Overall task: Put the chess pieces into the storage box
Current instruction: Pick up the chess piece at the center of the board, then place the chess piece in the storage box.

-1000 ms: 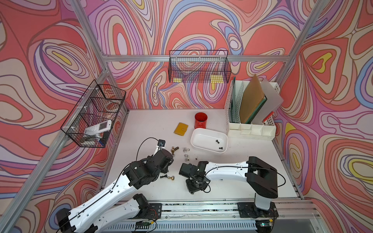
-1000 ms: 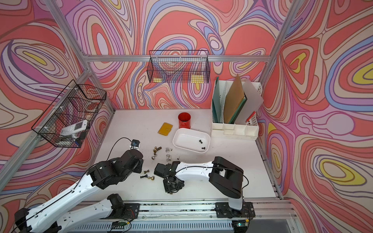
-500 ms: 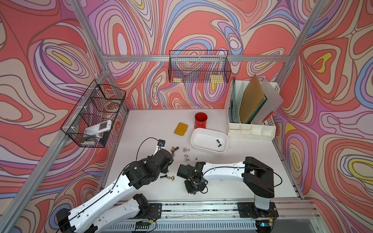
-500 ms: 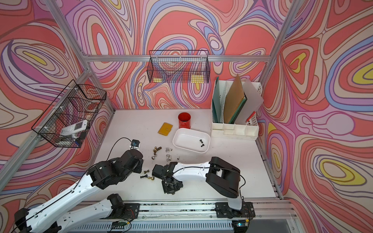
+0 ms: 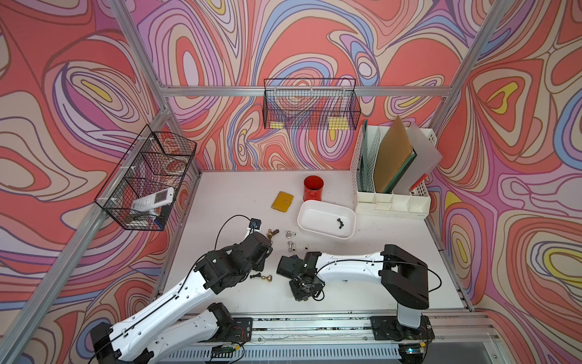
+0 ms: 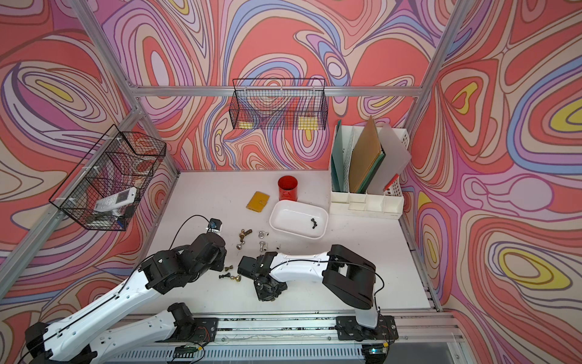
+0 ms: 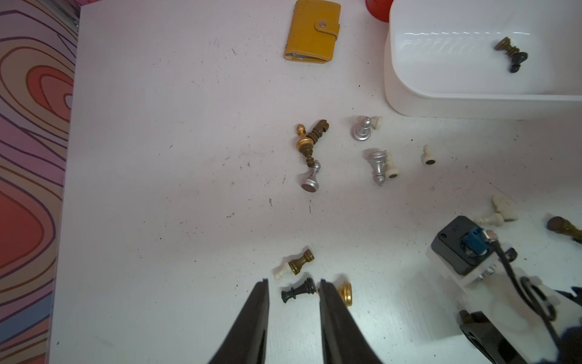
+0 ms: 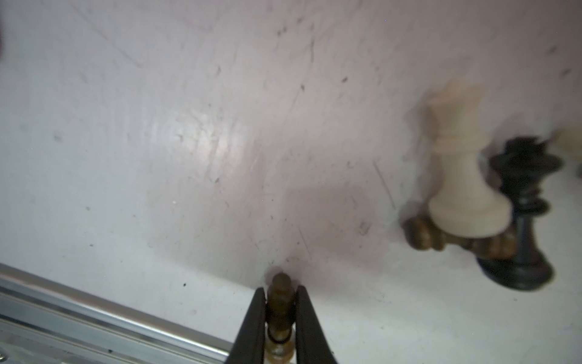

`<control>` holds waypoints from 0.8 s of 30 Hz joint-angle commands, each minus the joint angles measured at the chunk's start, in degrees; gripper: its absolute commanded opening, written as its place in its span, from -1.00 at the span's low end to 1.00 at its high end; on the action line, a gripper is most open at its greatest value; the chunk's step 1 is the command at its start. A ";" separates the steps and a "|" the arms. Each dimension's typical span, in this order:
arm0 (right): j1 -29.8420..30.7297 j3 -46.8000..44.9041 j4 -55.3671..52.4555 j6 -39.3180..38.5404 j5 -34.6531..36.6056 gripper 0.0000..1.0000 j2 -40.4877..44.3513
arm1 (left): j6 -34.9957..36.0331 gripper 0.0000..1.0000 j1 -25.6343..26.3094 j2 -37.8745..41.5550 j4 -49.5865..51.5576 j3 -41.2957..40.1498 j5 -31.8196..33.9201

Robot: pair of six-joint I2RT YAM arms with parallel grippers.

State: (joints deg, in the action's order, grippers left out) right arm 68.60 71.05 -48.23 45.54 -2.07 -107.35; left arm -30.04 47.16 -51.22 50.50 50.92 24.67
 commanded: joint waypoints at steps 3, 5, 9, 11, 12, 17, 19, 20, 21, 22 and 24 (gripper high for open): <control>-3.94 0.70 1.95 -2.49 4.20 -0.87 8.47 | -1.81 -0.35 -0.31 -1.26 -4.19 0.81 -3.93; -6.50 -0.07 3.05 -3.61 5.17 -0.87 11.02 | -2.13 -0.35 -0.33 -1.97 -5.18 0.82 -4.78; -14.92 -2.41 7.66 -7.13 8.07 -0.90 17.66 | -2.49 -0.36 -0.31 -3.78 -6.96 1.16 -6.48; -19.97 -3.97 11.89 -10.09 9.86 -0.89 20.42 | -2.53 -0.36 -0.38 -4.76 -8.85 0.97 -7.84; -22.78 -4.75 14.64 -11.51 10.95 -0.89 21.43 | -2.56 -0.36 -0.32 -5.45 -10.14 0.81 -8.83; -33.96 -6.98 28.68 -18.16 12.88 -0.90 20.11 | -1.88 -0.37 -0.35 -11.37 -14.56 1.91 -12.69; -37.58 -5.03 30.53 -20.06 12.53 -0.92 15.47 | -1.39 -0.37 -0.32 -14.11 -14.78 3.45 -13.85; -39.36 -3.62 31.00 -20.44 12.02 -0.93 12.79 | -1.00 -0.37 -0.32 -15.47 -14.86 4.24 -14.43; -40.76 -3.06 32.25 -20.51 11.76 -0.94 10.83 | -0.83 -0.38 -0.37 -16.30 -15.13 4.81 -14.88; -41.99 -3.17 34.69 -20.42 11.70 -0.94 9.03 | -0.59 -0.38 -0.32 -17.31 -15.52 5.22 -15.39; -43.17 -3.85 39.71 -20.71 11.75 -0.93 6.45 | -0.27 -0.38 -0.39 -18.32 -16.13 5.68 -15.87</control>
State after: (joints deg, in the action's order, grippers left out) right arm 27.05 67.29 -16.25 27.40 9.13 -98.21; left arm -31.35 47.16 -68.79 36.64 54.52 10.79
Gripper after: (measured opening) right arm 0.150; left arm 0.312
